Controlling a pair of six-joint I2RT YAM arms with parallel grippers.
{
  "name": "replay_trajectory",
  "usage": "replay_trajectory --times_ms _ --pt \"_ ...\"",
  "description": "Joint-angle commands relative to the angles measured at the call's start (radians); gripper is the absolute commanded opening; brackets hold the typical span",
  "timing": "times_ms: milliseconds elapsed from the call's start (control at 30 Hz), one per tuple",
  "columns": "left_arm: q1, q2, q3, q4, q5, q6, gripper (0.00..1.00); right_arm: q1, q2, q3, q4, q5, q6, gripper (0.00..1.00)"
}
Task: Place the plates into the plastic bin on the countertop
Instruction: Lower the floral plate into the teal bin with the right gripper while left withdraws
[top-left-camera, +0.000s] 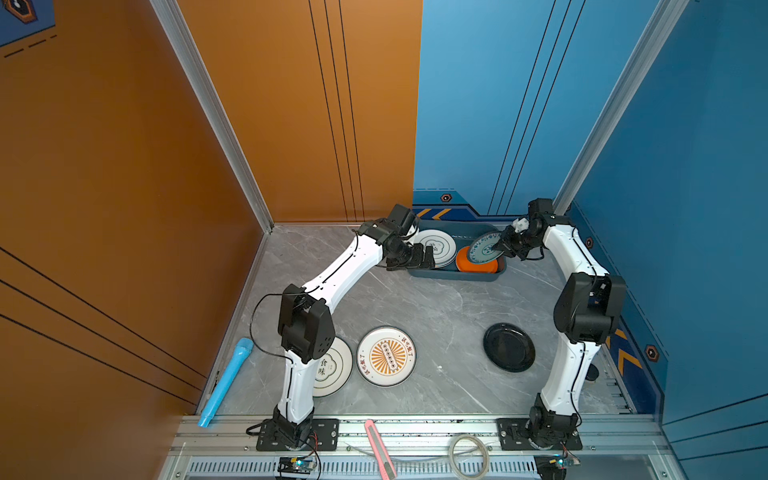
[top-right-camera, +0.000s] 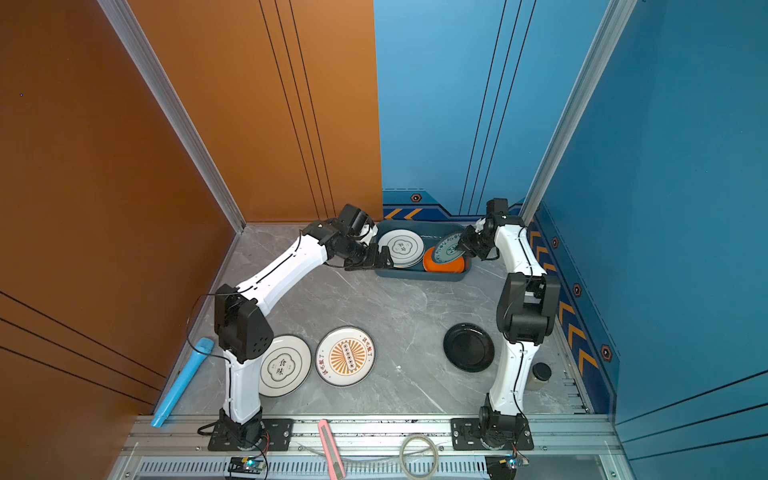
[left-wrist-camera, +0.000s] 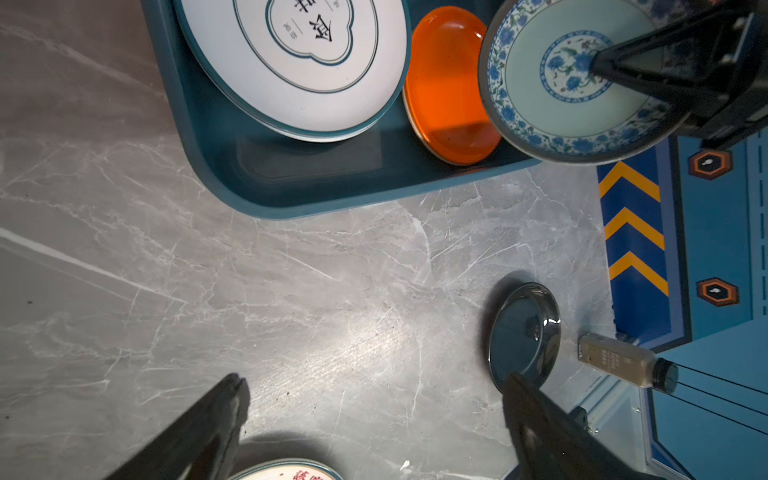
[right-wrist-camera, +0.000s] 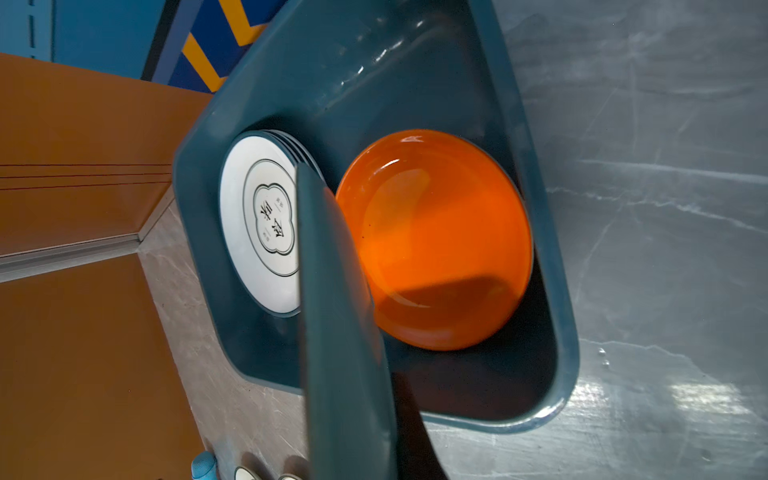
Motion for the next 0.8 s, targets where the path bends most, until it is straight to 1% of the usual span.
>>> replay_trajectory --times_ms 0,67,167,367,567,767 --pt "-0.009 -0.049 -0.065 0.026 -0.050 -0.009 0.98 0.015 0.042 0.078 -0.075 0.064 -0.001 0.00" --pt "-0.015 -0.075 -0.101 0.052 -0.034 -0.012 1.00 0.022 0.058 0.098 -0.094 0.089 -0.008 0.00" --pt "-0.024 -0.094 -0.130 0.057 -0.032 -0.009 0.96 0.028 0.078 0.103 -0.108 0.110 -0.011 0.00" --pt "-0.049 -0.108 -0.158 0.064 -0.019 -0.004 0.96 0.041 0.110 0.102 -0.123 0.132 -0.025 0.00" --pt "-0.079 -0.078 -0.138 0.076 0.063 0.006 0.92 0.044 0.146 0.120 -0.123 0.152 -0.019 0.00" --pt "-0.117 -0.051 -0.128 0.074 0.080 0.013 0.91 0.048 0.182 0.151 -0.151 0.172 -0.026 0.09"
